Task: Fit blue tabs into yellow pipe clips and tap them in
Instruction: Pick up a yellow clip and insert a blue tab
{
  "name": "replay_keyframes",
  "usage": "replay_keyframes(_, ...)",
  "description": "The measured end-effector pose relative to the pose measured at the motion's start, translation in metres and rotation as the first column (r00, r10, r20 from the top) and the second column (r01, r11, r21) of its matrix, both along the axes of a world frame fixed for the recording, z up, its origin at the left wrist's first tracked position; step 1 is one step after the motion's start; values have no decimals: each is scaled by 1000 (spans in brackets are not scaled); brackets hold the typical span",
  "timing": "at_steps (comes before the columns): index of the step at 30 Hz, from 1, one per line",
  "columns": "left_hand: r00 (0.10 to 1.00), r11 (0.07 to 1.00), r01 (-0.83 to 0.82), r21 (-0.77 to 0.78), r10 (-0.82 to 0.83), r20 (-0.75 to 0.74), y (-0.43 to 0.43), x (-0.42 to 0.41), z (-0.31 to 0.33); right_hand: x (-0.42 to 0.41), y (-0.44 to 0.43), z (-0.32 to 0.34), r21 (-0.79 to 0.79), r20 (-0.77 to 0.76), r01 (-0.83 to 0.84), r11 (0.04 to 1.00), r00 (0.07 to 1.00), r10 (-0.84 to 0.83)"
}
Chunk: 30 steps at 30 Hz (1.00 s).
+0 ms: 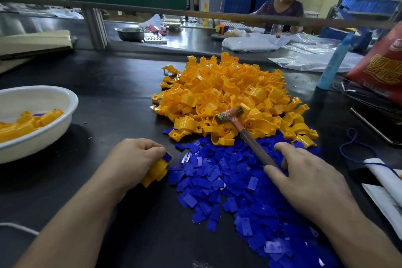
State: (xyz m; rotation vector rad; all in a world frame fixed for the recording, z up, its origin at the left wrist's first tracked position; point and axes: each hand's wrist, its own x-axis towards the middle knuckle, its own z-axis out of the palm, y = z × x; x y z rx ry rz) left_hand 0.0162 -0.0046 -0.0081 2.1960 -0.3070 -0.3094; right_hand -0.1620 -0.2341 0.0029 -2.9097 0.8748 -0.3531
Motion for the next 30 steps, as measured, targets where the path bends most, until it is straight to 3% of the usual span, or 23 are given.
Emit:
replay_keyframes(5, 999, 1000, -23, 15, 23, 27, -1, 0, 0, 1, 6, -2, -23, -27, -48, 999, 999, 47)
replay_keyframes(11, 987, 972, -10, 235, -28, 159, -1, 2, 0, 0, 8, 2, -2, 95, -85, 996, 992, 85)
replay_keyframes(14, 987, 965, -2, 263, -40, 156, 0, 2, 1, 0, 13, 7, 181, 232, -145, 973, 968, 101)
replay_keyframes(17, 989, 959, 20, 283, -61, 137, 4, 5, 3, -2, 20, 16, 439, 351, -209, 874, 935, 47)
replay_keyframes(19, 990, 927, 46, 371, -93, 109, 8, 6, 5, -6, 27, 24, 573, 378, -241, 783, 926, 9)
replay_keyframes(21, 988, 867, 56, 495, -119, 97, 10, 5, 8, -8, 35, 32, 610, 392, -274, 744, 920, 17)
replay_keyframes(25, 972, 775, 48, 631, -180, 148, 5, 0, 9, -13, 52, 40, 626, 383, -338, 703, 918, 100)
replay_keyframes(30, 959, 782, 48, 621, -211, 191, 6, -1, 9, -15, 70, 35, 557, 185, -390, 733, 919, 349)
